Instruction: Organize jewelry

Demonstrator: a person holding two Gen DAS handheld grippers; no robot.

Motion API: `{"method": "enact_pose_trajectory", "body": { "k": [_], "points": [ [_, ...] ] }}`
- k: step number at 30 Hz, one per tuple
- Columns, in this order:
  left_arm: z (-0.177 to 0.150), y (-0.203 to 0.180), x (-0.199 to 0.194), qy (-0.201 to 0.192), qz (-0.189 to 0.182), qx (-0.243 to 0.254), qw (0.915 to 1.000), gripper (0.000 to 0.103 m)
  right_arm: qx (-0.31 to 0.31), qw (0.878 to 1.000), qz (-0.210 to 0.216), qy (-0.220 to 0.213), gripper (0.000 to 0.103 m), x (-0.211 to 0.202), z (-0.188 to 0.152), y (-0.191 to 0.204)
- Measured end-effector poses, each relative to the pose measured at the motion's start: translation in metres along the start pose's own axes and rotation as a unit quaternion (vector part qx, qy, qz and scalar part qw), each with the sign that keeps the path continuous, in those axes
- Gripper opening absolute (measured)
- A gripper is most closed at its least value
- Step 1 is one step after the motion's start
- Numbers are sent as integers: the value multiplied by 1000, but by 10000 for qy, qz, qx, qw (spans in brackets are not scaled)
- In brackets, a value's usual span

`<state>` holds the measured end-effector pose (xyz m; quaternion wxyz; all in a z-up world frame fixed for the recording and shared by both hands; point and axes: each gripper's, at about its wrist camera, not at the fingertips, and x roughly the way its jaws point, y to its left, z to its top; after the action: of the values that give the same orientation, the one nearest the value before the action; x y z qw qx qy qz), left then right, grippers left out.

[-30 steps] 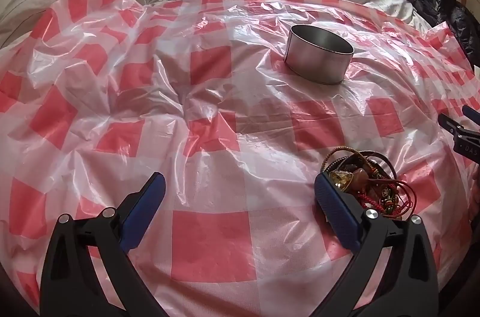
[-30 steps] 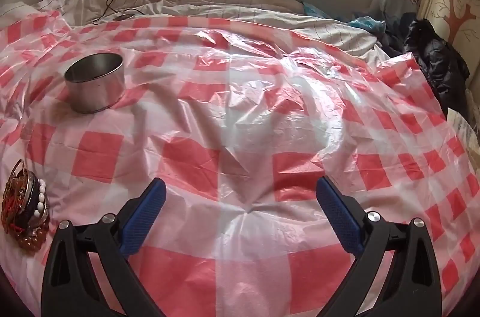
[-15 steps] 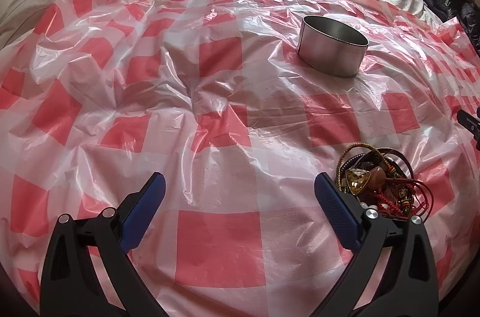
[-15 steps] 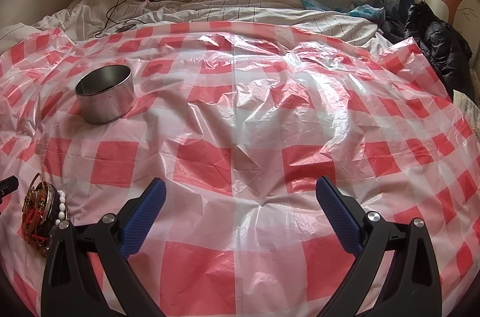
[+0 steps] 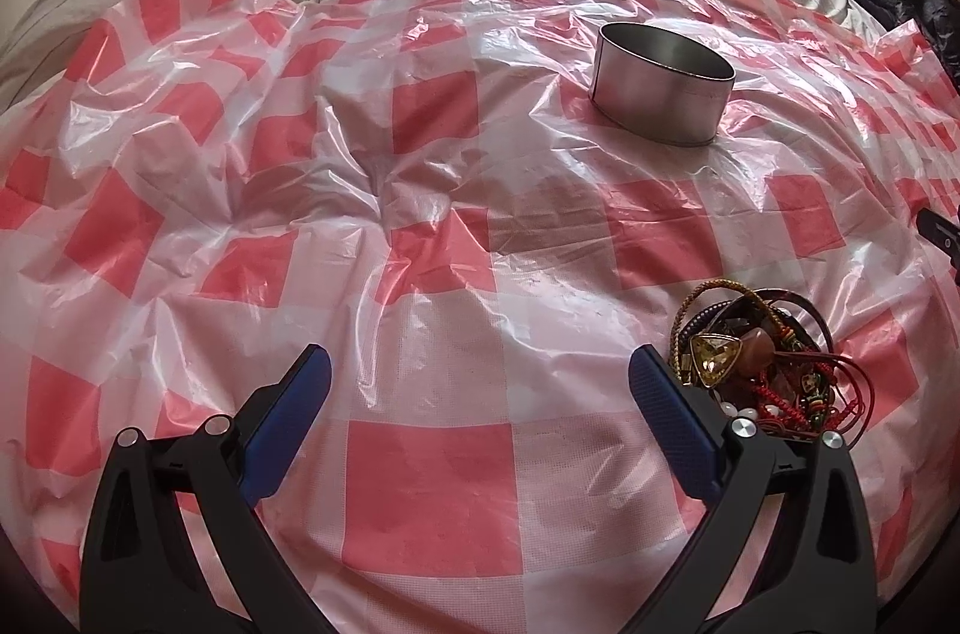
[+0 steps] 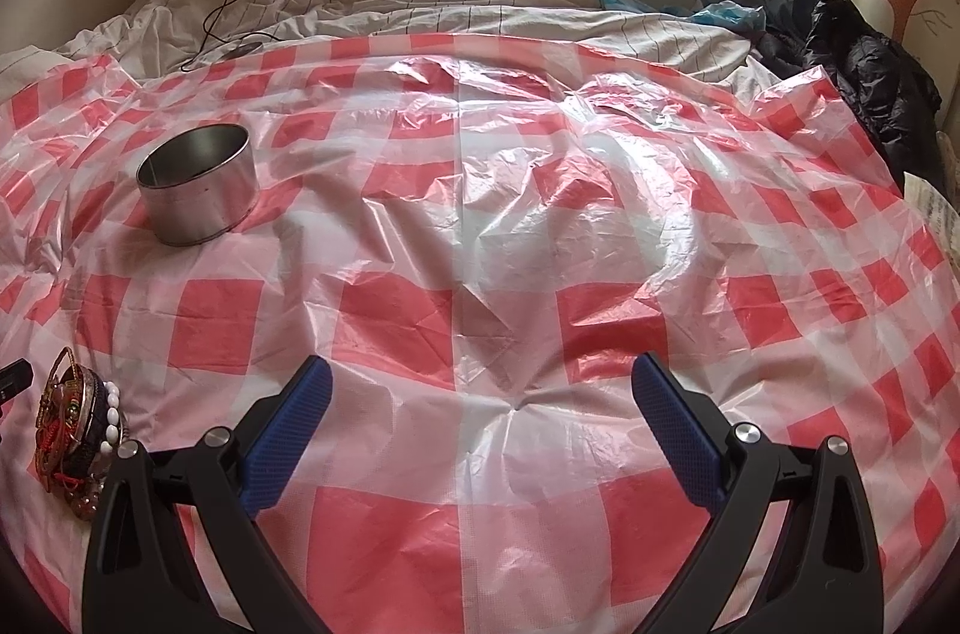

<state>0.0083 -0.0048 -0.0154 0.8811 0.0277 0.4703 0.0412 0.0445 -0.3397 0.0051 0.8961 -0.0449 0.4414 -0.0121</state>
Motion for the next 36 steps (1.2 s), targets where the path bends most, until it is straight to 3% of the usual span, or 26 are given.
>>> {"method": "enact_pose_trajectory", "body": {
  "k": [20, 36],
  "points": [
    [-1, -4, -1, -135, 158, 78, 9998, 96, 100, 9999, 65, -59, 96, -2, 1, -3],
    [-2, -7, 1, -93, 71, 96, 9999, 96, -5, 9999, -57, 134, 96, 4, 0, 4]
  ]
}}
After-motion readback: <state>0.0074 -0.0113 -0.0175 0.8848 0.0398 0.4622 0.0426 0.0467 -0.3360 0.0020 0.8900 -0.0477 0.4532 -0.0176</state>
